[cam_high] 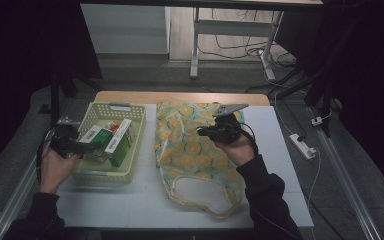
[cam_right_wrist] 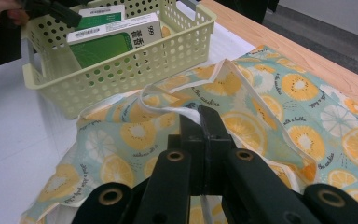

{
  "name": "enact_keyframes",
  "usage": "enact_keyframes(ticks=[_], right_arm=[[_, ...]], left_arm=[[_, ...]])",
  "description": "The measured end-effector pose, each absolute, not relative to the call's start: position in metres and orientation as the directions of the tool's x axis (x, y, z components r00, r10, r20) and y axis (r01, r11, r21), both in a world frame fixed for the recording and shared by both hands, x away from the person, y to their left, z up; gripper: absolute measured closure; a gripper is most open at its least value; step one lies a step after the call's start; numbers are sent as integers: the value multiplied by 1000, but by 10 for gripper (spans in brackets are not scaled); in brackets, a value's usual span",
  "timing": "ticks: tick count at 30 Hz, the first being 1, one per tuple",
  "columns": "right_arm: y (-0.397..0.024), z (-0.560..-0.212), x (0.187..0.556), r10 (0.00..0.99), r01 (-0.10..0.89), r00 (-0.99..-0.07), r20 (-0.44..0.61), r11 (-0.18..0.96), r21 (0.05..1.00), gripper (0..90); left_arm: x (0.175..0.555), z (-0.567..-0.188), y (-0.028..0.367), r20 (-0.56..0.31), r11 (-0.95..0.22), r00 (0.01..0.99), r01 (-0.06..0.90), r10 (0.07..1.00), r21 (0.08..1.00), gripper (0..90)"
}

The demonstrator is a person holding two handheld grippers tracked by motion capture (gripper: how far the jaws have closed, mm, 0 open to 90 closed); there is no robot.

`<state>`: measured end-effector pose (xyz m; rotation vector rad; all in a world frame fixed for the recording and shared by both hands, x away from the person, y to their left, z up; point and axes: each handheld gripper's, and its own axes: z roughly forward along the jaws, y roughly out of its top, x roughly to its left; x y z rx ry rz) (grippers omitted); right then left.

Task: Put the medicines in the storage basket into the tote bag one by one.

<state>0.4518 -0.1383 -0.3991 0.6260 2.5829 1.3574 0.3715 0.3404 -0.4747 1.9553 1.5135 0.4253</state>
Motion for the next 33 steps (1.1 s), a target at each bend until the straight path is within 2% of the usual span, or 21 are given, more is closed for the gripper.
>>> enact_keyframes(ticks=[6, 19, 29, 33], right_arm=[[-140, -399, 452, 438, 289, -898, 48, 504, 814, 895], [-140, -399, 452, 437, 290, -898, 49, 504, 813, 895], [-140, -399, 452, 433, 287, -900, 48, 507, 813, 895], [-140, -399, 452, 433, 288, -900, 49, 507, 813, 895]], left_arm=[[382, -475, 340, -99, -173, 294, 768, 951, 617, 0], [396, -479, 336, -119, -220, 327, 822, 937, 525, 3], [396, -478, 332, -77, -273, 348, 836, 934, 476, 14], [396, -477, 332, -77, -274, 350, 836, 934, 476, 56]])
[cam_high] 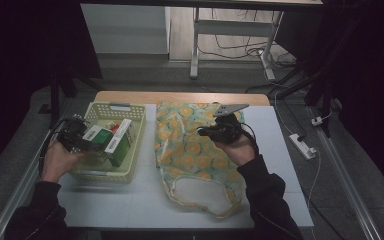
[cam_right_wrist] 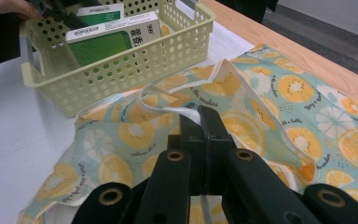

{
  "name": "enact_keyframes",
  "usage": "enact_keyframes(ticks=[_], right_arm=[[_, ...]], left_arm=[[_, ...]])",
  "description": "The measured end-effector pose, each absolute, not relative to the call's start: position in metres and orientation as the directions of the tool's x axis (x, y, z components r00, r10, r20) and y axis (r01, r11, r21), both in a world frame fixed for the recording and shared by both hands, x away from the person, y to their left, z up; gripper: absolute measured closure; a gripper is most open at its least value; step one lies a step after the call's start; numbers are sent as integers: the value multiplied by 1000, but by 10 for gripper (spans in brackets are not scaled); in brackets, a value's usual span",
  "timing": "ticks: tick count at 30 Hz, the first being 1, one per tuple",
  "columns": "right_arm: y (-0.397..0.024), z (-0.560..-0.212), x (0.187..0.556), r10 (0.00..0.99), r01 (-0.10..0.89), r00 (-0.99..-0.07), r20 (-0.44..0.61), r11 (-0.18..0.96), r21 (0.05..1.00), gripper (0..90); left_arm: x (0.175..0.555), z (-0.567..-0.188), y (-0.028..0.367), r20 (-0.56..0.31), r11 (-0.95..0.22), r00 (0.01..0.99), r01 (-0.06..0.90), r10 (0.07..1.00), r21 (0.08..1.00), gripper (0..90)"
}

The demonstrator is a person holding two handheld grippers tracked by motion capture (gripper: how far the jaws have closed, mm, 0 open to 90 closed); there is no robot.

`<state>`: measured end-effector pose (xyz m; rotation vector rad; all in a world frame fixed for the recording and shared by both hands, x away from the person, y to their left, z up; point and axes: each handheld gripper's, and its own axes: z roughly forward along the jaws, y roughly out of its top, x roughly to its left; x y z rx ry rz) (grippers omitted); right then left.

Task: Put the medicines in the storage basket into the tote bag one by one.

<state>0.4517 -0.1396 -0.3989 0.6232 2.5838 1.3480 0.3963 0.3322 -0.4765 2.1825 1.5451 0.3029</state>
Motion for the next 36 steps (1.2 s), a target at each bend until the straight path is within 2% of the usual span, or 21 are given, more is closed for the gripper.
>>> enact_keyframes(ticks=[2, 5, 18, 21, 36], right_arm=[[-140, -399, 452, 432, 288, -900, 50, 507, 813, 895], [-140, -399, 452, 433, 288, -900, 49, 507, 813, 895], [-140, -399, 452, 435, 290, -899, 52, 503, 814, 895], [-140, -399, 452, 435, 291, -899, 53, 502, 814, 896], [-141, -399, 453, 439, 291, -897, 51, 499, 816, 895]], left_arm=[[397, -478, 331, -93, -278, 359, 840, 929, 467, 63], [398, -484, 329, -48, -307, 362, 847, 931, 434, 100], [399, -482, 329, -83, -243, 306, 872, 949, 425, 144], [398, -482, 332, -102, -232, 304, 868, 947, 439, 147], [380, -448, 338, -82, -186, 285, 792, 955, 582, 148]])
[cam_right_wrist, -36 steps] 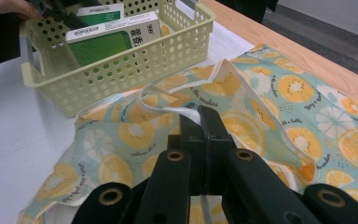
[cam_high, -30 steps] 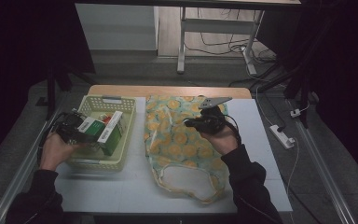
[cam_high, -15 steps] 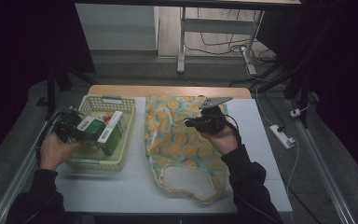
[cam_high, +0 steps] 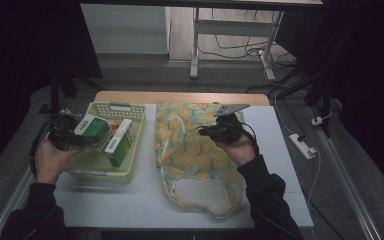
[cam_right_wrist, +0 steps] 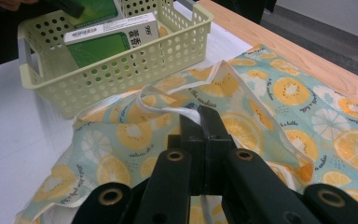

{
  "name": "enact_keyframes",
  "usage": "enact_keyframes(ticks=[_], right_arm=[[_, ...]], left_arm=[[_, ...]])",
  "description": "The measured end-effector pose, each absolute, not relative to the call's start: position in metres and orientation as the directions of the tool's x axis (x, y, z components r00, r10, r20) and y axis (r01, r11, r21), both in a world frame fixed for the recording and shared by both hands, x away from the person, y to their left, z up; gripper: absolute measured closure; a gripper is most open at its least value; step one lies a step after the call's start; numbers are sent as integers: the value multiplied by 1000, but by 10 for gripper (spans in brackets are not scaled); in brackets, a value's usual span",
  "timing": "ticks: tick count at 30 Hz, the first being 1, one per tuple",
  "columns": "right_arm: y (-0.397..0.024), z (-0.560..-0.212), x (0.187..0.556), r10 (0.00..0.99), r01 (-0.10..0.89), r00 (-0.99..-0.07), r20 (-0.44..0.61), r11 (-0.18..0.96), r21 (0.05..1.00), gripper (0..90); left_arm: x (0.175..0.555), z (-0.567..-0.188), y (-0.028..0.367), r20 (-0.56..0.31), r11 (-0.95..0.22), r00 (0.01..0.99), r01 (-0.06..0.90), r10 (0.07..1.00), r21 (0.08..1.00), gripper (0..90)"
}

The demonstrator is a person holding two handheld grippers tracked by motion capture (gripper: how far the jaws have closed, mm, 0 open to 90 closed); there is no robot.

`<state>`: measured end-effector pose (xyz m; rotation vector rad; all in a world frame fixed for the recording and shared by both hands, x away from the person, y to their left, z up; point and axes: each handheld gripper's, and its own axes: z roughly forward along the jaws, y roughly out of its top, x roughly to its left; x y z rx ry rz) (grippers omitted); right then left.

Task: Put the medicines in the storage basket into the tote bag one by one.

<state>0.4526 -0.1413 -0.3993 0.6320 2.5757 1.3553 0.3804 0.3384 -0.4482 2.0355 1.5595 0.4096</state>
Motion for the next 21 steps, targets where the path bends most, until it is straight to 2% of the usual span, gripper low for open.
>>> enact_keyframes(ticks=[12, 21], right_arm=[[-143, -398, 452, 445, 292, -894, 50, 493, 819, 896], [-143, -398, 452, 446, 289, -894, 49, 490, 822, 896]], left_arm=[[362, -423, 343, -107, -159, 313, 713, 944, 683, 149], [346, -401, 331, -118, -183, 389, 653, 914, 735, 149]])
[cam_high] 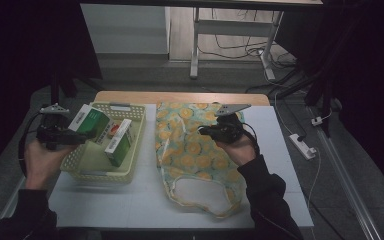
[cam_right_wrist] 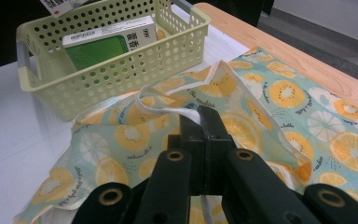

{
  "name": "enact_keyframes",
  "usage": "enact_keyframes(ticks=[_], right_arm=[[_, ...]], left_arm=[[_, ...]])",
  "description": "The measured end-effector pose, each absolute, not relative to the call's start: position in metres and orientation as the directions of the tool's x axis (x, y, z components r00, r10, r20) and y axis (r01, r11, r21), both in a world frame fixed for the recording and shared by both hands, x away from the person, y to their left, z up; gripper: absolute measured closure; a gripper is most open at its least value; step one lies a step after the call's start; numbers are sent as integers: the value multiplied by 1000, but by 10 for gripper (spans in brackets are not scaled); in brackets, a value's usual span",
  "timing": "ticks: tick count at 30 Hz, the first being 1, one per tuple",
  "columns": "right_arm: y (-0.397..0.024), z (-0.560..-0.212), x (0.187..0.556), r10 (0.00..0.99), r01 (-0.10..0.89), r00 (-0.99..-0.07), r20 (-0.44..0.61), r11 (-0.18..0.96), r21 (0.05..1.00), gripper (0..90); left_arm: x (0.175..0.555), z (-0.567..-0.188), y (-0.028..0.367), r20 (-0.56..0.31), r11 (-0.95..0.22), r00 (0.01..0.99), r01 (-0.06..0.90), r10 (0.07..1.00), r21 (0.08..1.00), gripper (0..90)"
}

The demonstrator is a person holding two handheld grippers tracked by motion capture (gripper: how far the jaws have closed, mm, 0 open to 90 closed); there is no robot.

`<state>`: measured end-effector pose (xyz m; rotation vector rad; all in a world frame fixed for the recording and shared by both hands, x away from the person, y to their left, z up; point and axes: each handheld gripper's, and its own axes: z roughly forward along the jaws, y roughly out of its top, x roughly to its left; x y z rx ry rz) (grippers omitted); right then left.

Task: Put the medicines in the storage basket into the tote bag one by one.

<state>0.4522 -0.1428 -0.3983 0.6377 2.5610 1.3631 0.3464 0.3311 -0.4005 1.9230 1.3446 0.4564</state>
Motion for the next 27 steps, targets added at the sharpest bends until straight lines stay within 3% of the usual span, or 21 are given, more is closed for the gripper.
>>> enact_keyframes(ticks=[27], right_arm=[[-143, -400, 454, 450, 292, -892, 51, 487, 823, 896]], left_arm=[[322, -395, 258, -145, -329, 618, 586, 773, 741, 148]])
